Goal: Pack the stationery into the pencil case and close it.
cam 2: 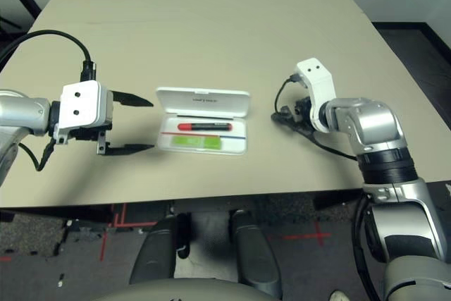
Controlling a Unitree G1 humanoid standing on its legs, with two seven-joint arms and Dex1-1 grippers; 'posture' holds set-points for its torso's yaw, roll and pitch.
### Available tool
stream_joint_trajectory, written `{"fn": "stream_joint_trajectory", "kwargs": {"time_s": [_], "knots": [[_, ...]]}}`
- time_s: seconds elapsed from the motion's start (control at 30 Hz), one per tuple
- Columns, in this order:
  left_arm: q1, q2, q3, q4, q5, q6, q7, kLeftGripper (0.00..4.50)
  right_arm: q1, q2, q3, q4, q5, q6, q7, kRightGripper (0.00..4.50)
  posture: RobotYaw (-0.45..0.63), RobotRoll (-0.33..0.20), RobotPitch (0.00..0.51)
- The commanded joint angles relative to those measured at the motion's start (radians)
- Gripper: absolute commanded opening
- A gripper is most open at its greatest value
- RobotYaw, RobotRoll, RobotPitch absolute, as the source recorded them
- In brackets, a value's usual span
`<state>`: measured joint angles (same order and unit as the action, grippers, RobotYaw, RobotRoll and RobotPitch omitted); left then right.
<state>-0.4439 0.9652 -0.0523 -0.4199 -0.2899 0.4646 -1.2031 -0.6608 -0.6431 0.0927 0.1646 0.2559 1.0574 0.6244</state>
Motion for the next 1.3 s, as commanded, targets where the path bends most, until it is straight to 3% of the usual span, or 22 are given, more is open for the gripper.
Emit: {"fn": "stream_joint_trajectory", "kwargs": {"time_s": [0.03, 0.1, 0.4, 0.43, 0.7, 0.93, 1.1, 1.3], "knots": [[0.011, 0.017, 0.002, -0.021, -0.011, 0.008, 0.002, 4.5, 0.008, 0.019, 0.032, 0.049, -0.017, -0.008, 0.008, 4.32, 0.01, 0.0, 0.169], [0.012, 0.019, 0.002, -0.021, -0.01, 0.009, 0.002, 4.5, 0.008, 0.019, 0.033, 0.054, -0.023, -0.012, 0.013, 3.87, 0.01, 0.0, 0.169], [0.012, 0.018, -0.009, -0.008, 0.001, -0.002, 0.001, 4.5, 0.02, -0.038, 0.048, 0.022, -0.039, -0.043, 0.085, 0.45, 0.01, 0.0, 0.16], [0.011, 0.018, -0.011, -0.004, 0.003, -0.005, 0.001, 4.5, 0.023, -0.054, 0.056, 0.017, -0.043, -0.065, 0.105, 0.32, 0.01, 0.0, 0.16], [0.011, 0.018, -0.024, 0.016, 0.015, -0.023, -0.004, 4.5, 0.025, -0.214, 0.107, -0.007, -0.079, -0.258, 0.31, 0.32, -0.01, 0.0, 0.168], [0.016, 0.013, -0.029, 0.026, 0.024, -0.034, -0.001, 4.5, 0.04, -0.313, 0.11, -0.097, -0.038, -0.403, 0.561, 0.32, -0.01, 0.0, 0.169], [0.015, 0.01, -0.035, 0.038, 0.03, -0.045, 0.001, 4.5, 0.075, -0.326, 0.108, -0.166, 0.023, -0.509, 0.749, 0.32, -0.01, 0.0, 0.166], [0.015, 0.01, -0.04, 0.043, 0.034, -0.05, 0.007, 4.5, 0.069, -0.252, 0.138, -0.198, 0.028, -0.538, 0.789, 0.32, 0.0, 0.0, 0.166]]}}
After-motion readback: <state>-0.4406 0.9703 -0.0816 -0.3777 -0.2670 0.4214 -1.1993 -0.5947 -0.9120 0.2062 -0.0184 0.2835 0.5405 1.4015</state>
